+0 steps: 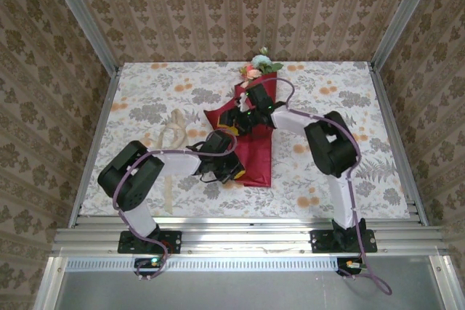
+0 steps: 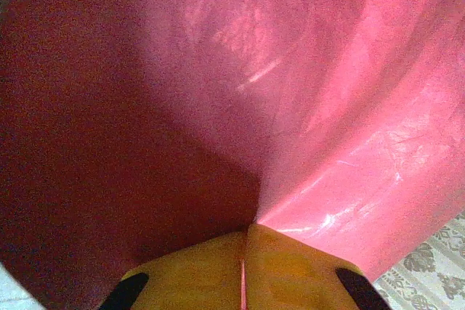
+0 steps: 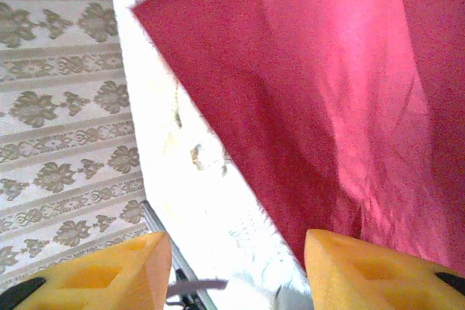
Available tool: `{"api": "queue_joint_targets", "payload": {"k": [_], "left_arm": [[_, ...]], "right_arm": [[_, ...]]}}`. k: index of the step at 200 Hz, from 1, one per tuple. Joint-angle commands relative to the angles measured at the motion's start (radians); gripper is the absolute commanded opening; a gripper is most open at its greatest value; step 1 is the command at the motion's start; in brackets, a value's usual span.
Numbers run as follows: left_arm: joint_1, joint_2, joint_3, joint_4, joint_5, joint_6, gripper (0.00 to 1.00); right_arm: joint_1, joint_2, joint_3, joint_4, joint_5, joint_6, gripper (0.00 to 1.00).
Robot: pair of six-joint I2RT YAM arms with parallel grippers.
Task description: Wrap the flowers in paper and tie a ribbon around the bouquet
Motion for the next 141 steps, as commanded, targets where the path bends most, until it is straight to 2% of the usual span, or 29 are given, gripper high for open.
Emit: {"api": "queue_joint_targets", "payload": {"k": [1,33,62,81,102,126,141], "left_arm": [[-0.004,0.063,-0.062,-0.13,-0.053,-0.007,0.1],[-0.002,0.06,-0.06,-0.145,-0.057,-0.007,0.09],[-0.003,0.055,-0.066,-0.147,-0.06,-0.008,0.08],[-0.001,0.061,-0.066,-0.148,-0.058,-0.006,0.08],[0.0,0.061,-0.064,-0.155,-0.06,-0.003,0.08],[0.003,0.06,-0.055,-0.181,-0.066,0.013,0.07],[0.004,0.06,-0.052,-0.189,-0.067,0.02,0.07]], "right_arm": [[-0.07,-0.15,-0.012,-0.188,0.043,-0.08,0.54],[-0.177,-0.354,-0.22,-0.199,0.053,-0.103,0.55],[-0.229,-0.548,-0.539,-0.147,0.029,-0.132,0.5],[-0.207,-0.635,-0.75,-0.047,-0.015,-0.134,0.44],[-0.159,-0.682,-0.906,0.094,-0.04,-0.112,0.48],[-0.099,-0.645,-0.968,0.207,-0.037,-0.087,0.49],[-0.08,-0.603,-0.966,0.218,-0.019,-0.086,0.46]]}}
